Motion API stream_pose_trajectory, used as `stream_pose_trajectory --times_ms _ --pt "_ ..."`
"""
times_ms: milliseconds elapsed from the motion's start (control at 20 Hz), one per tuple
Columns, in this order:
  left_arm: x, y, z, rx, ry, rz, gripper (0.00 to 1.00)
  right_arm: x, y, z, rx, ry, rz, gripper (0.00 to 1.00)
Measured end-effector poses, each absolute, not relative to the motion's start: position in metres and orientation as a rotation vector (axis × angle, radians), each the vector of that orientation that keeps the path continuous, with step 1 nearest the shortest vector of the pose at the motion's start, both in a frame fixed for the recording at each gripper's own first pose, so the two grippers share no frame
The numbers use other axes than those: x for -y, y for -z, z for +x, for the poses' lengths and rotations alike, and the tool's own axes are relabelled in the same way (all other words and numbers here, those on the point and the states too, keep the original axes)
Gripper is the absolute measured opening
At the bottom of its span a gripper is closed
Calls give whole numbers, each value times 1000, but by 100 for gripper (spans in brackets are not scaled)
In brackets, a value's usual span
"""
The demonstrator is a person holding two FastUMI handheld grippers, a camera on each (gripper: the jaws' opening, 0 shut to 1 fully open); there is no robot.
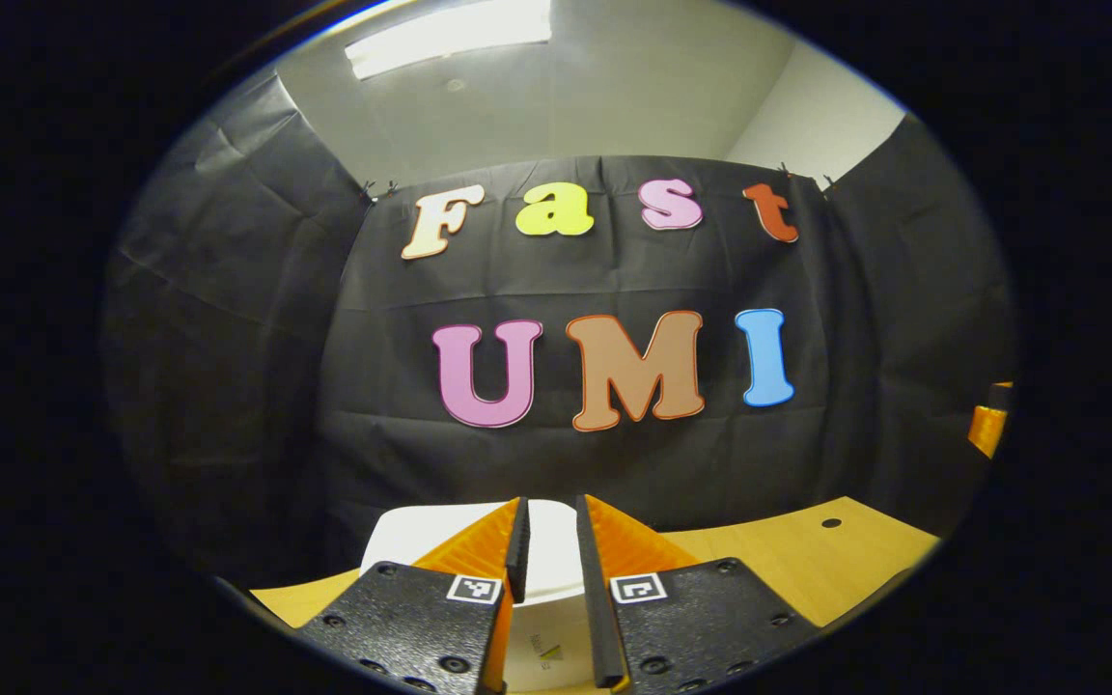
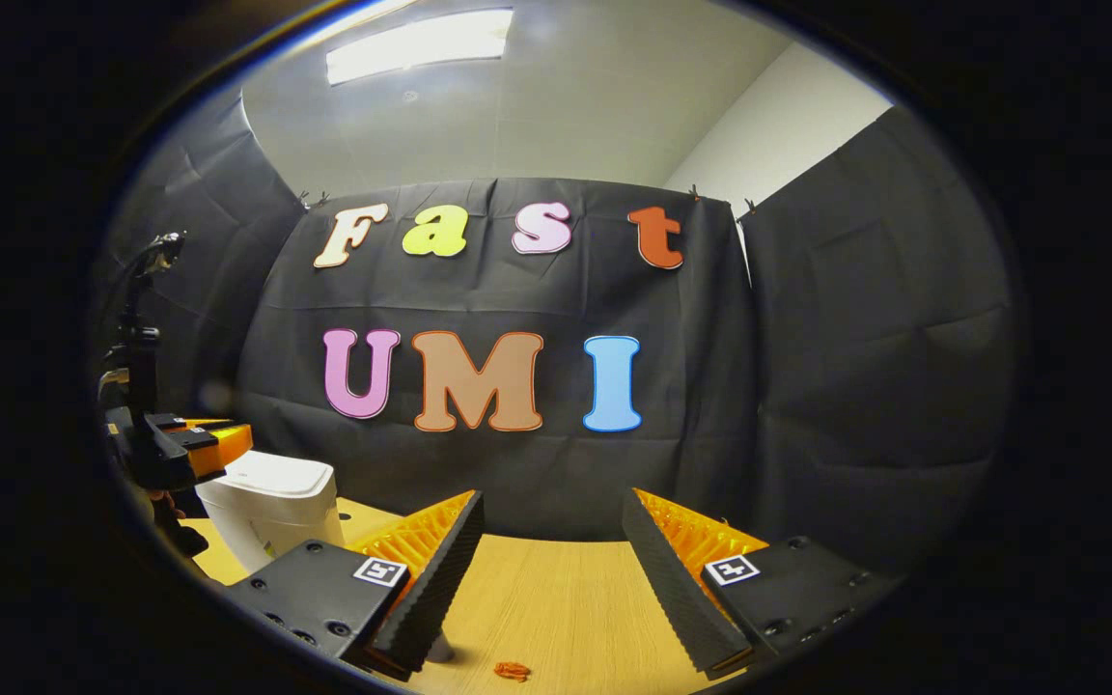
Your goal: Press the lid of the desktop garbage bin to open it, pick up the crumpled paper on the desktop and throw it into the bin, then pick up the pop can on the desktop and drop it into the bin, and finally close the garbage bin lid.
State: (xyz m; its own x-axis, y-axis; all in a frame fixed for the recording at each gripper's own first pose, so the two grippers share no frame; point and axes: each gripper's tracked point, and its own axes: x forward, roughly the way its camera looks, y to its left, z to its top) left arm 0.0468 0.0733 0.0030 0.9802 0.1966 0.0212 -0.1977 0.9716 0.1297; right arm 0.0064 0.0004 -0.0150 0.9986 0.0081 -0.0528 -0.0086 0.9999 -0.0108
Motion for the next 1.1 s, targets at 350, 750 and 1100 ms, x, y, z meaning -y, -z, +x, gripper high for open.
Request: stream_pose_trajectory --times_ms 350,750,1100 --pt "-95 24 55 -50 -248 116 0 0 21 12 -73 -3 1 96" --pt "-99 47 54 -95 -248 116 0 -12 34 17 -104 -34 -15 96" --pt "-99 49 52 -35 -256 142 0 -12 45 16 -139 -30 5 96"
